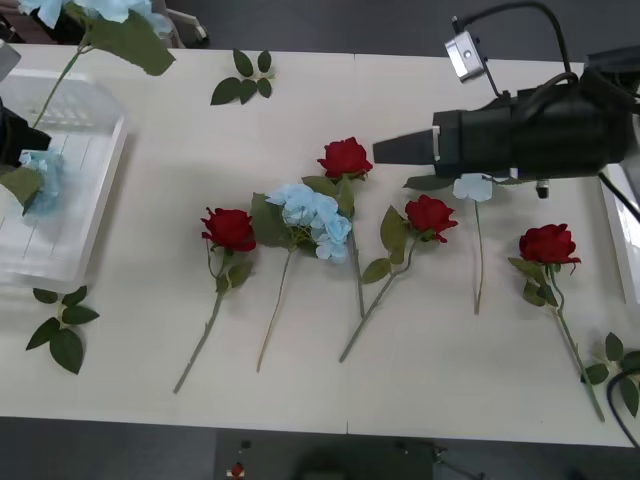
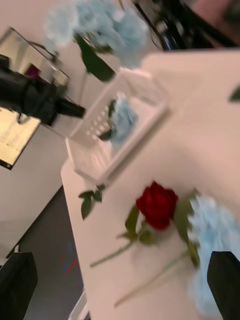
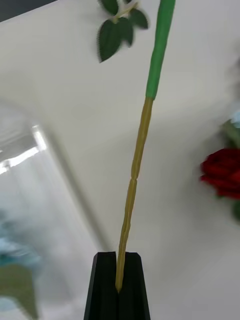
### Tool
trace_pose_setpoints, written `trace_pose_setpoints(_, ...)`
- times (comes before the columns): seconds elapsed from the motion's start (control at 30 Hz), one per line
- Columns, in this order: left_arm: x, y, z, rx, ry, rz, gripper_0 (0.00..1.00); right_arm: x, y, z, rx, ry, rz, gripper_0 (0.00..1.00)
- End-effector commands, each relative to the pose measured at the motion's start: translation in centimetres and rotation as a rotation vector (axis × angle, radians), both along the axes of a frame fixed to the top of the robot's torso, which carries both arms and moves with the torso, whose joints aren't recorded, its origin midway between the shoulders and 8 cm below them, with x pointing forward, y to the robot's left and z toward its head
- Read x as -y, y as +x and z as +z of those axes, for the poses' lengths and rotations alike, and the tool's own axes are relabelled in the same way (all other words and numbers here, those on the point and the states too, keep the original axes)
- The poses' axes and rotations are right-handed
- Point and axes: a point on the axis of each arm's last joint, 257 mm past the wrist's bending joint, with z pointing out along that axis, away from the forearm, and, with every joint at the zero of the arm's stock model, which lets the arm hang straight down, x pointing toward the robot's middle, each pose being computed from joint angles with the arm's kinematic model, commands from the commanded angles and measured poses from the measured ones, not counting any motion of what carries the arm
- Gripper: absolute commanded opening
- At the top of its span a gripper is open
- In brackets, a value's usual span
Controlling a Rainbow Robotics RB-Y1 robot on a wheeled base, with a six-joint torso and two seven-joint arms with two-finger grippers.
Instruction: Put the red flowers into the right box and the blue flowers into the left box
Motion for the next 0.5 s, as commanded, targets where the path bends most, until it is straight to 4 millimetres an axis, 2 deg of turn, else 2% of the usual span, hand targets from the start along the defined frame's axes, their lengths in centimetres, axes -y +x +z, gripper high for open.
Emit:
trace_pose_setpoints(0.03, -5.5, 1.3, -0.4, 0.044, 0.181, 0.007, 0.0, 6.2, -0.3, -2.9, -0.116, -0.284, -0.094, 1.0)
trace_pose_setpoints(0.07, -6.8, 1.2, -1.5, 0.032, 0.221, 0.008, 0.0, 8.4, -0.5, -4.8, -0.168, -0.379, -0.144, 1.0)
trace_pose_setpoints(0.1, -7.4, 1.2, -2.0, 0.03, 0.241, 0.009, 0.0, 9.5, -0.6, -5.6, -0.182, -0.431, -0.169, 1.0)
trace_pose_setpoints(0.13, -8.9, 1.3, -2.8, 0.038, 0.282, 0.018, 0.0, 11.7, -0.7, -7.0, -0.194, -0.524, -0.222, 1.0)
trace_pose_setpoints(0.2, -10.8, 1.7, -3.8, 0.063, 0.346, 0.028, 0.0, 14.6, -1.1, -9.1, -0.203, -0.654, -0.304, 1.0)
trace_pose_setpoints(0.27, -13.0, 1.8, -4.6, 0.072, 0.402, 0.047, 0.0, 16.7, -1.7, -10.8, -0.173, -0.752, -0.344, 1.0)
trace_pose_setpoints(0.37, -15.2, 1.1, -5.7, 0.044, 0.429, 0.08, 0.0, 18.5, -2.6, -12.1, -0.113, -0.84, -0.369, 1.0)
trace_pose_setpoints(0.4, -16.1, 0.8, -6.1, 0.032, 0.438, 0.094, 0.01, 19.6, -2.8, -12.5, -0.095, -0.873, -0.394, 1.0)
trace_pose_setpoints(0.5, -18.4, 0.2, -6.1, 0.016, 0.465, 0.126, 0.07, 22.1, -3.2, -13.8, -0.069, -0.936, -0.44, 1.0)
